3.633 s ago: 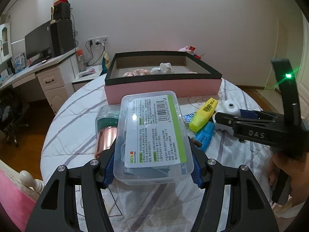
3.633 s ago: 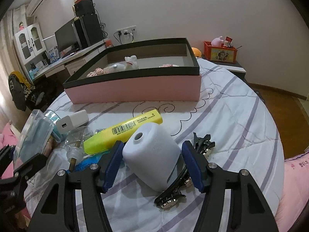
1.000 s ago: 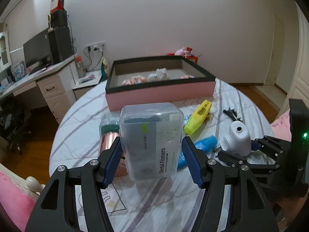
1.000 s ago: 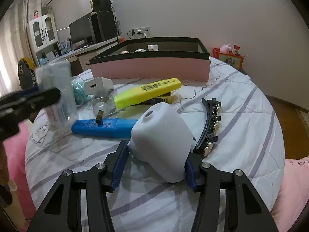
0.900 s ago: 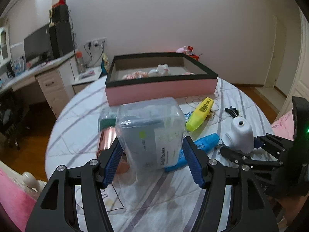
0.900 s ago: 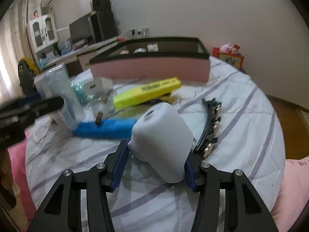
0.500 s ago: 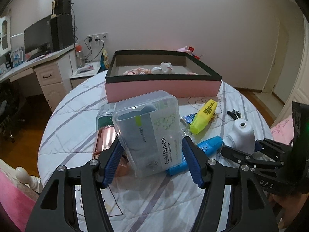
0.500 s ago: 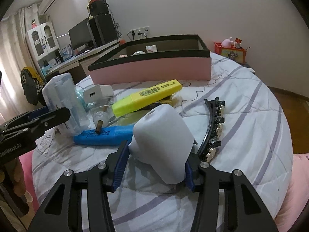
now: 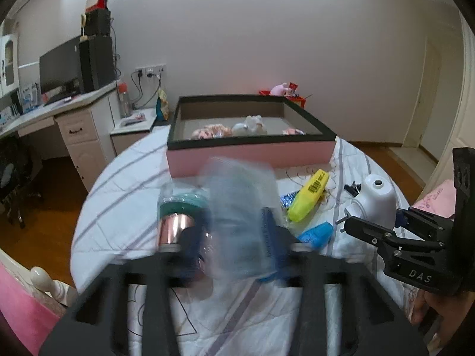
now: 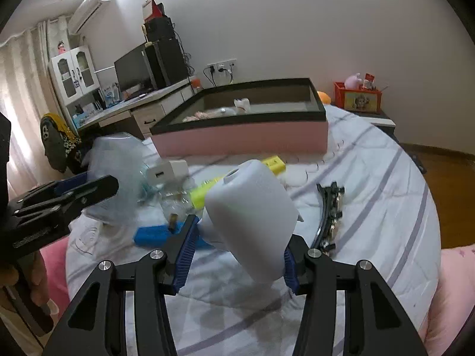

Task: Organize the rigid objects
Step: 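Lift the flossers box and white spool off the bed with both grippers, then carry the flossers box and white spool over the pink box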

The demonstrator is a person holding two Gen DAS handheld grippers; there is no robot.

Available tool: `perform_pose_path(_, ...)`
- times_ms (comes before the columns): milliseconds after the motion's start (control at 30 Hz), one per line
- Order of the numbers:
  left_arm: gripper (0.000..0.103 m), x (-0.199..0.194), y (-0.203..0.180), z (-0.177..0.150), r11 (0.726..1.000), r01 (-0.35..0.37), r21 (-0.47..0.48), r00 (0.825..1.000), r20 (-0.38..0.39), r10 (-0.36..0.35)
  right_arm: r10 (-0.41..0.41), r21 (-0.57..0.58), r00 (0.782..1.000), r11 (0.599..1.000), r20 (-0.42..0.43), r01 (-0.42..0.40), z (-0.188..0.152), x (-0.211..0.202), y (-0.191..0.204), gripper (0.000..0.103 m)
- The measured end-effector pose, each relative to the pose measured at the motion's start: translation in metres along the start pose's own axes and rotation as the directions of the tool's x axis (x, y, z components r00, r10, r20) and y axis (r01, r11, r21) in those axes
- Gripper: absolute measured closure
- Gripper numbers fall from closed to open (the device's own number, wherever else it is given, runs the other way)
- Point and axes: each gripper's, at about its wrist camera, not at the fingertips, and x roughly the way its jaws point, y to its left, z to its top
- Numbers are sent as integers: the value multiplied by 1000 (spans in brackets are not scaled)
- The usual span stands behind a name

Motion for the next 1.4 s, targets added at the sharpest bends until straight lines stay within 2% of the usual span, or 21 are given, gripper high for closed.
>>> perform_pose_path(133,66,14,1,-3,1000,-4,9,998,-67,5,0,-7,1000,1000,-5,0,4,3,2,52)
perform_pose_path(233,43,17,5,-12,999,39,-35,996,-82,-42,7,2,1000,1000,-18,-7,1,7,1,52)
perform_pose_path(300,41,19,3,-14,997,58,-46,994,-89,-62,9,6,999,1000,-33,-9,-3,10,0,52)
perform_pose_path(367,30,19,0,-15,996,65,-53,994,-89,-69,9,7,999,1000,-44,-9,-5,13,-1,52)
perform_pose_path(400,27,20,-1,-16,996,73,-58,992,-99,-78,10,8,999,1000,-49,-10,-6,14,-1,52)
perform_pose_path(533,27,29,-13,-24,998,56,5,989,-140,-55,11,19,999,1000,-51,-10,-7,15,-5,52)
perform_pose_path(600,35,33,-16,-27,999,35,28,988,-153,-30,10,22,999,1000,-49,-9,-6,15,-6,51)
perform_pose_path(767,36,22,-13,-19,999,40,14,995,-90,-38,9,8,999,1000,-36,-8,-3,10,-3,51)
perform_pose_path(933,36,16,-15,1,999,32,40,998,-51,-29,8,-2,1000,1000,-1,-8,9,3,-2,51)
perform_pose_path(1200,36,20,-15,58,996,40,83,999,24,-42,2,-64,998,998,58,2,57,-1,2,51)
perform_pose_path(1400,36,65,-4,115,993,52,102,999,7,-53,7,-101,998,995,61,0,108,23,-4,51)
